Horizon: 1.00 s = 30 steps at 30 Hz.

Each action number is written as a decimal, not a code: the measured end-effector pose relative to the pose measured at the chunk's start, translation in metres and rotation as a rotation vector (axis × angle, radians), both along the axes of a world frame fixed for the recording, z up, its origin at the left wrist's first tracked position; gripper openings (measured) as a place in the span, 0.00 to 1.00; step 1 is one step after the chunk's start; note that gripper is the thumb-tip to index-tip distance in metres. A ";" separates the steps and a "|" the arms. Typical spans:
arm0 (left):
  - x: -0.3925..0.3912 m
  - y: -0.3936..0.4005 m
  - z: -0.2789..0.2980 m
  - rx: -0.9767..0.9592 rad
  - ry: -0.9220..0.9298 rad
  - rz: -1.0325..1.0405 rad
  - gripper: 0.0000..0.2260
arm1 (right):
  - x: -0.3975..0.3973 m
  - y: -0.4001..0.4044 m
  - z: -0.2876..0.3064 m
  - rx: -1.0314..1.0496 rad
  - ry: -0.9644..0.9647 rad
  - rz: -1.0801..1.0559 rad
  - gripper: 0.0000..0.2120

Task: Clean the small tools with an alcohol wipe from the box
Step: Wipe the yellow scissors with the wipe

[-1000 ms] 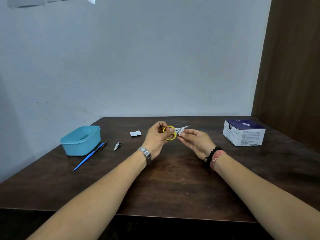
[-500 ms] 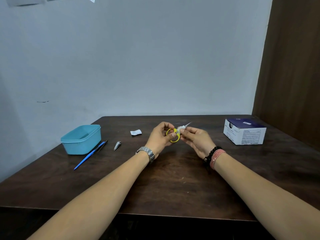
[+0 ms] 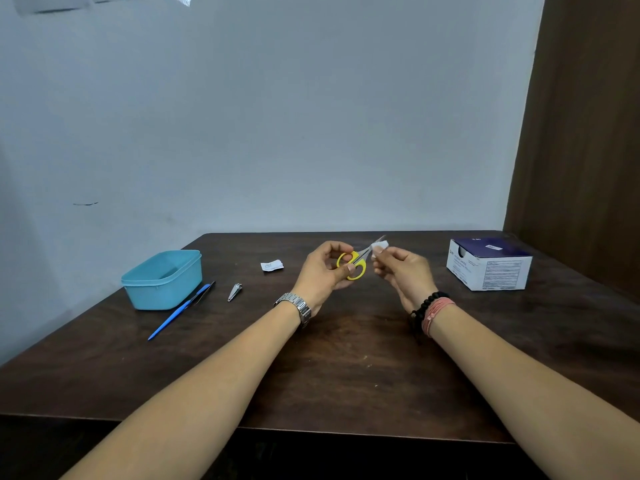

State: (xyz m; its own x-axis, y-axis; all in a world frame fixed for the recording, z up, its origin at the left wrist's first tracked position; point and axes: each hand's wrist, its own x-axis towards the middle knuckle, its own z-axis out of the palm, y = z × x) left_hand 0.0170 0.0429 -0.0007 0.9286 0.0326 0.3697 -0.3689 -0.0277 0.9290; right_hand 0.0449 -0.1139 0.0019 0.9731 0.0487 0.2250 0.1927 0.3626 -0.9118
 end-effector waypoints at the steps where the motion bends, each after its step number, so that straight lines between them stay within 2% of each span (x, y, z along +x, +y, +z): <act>1: 0.000 0.001 0.000 -0.003 0.000 0.009 0.12 | 0.001 -0.002 0.001 0.018 -0.007 -0.024 0.05; 3: 0.000 0.003 0.000 -0.008 0.006 0.027 0.12 | 0.004 -0.008 0.002 -0.020 -0.052 -0.091 0.03; 8: 0.002 0.005 -0.001 0.010 0.028 0.068 0.12 | 0.001 -0.007 0.003 -0.477 -0.334 -0.238 0.05; 13: 0.002 0.005 -0.001 0.064 0.019 0.052 0.12 | -0.002 0.002 0.001 -0.717 -0.479 -0.279 0.03; 18: 0.000 0.003 0.000 0.157 0.002 0.062 0.12 | -0.001 -0.006 0.002 -0.772 -0.429 -0.371 0.03; 21: 0.000 0.002 -0.001 0.191 -0.017 0.057 0.12 | -0.005 -0.005 0.002 -0.825 -0.501 -0.355 0.06; 24: 0.000 0.003 -0.002 0.182 -0.020 0.043 0.12 | -0.008 0.001 0.001 -0.847 -0.540 -0.328 0.06; 30: 0.000 0.003 0.000 0.111 0.003 0.019 0.11 | 0.000 -0.009 0.002 -0.858 -0.494 -0.353 0.05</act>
State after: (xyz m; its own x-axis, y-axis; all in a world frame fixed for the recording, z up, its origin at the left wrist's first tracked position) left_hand 0.0172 0.0459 -0.0009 0.9294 0.0090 0.3689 -0.3642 -0.1372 0.9211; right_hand 0.0452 -0.1234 0.0034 0.7727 0.1109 0.6250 0.5820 -0.5168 -0.6279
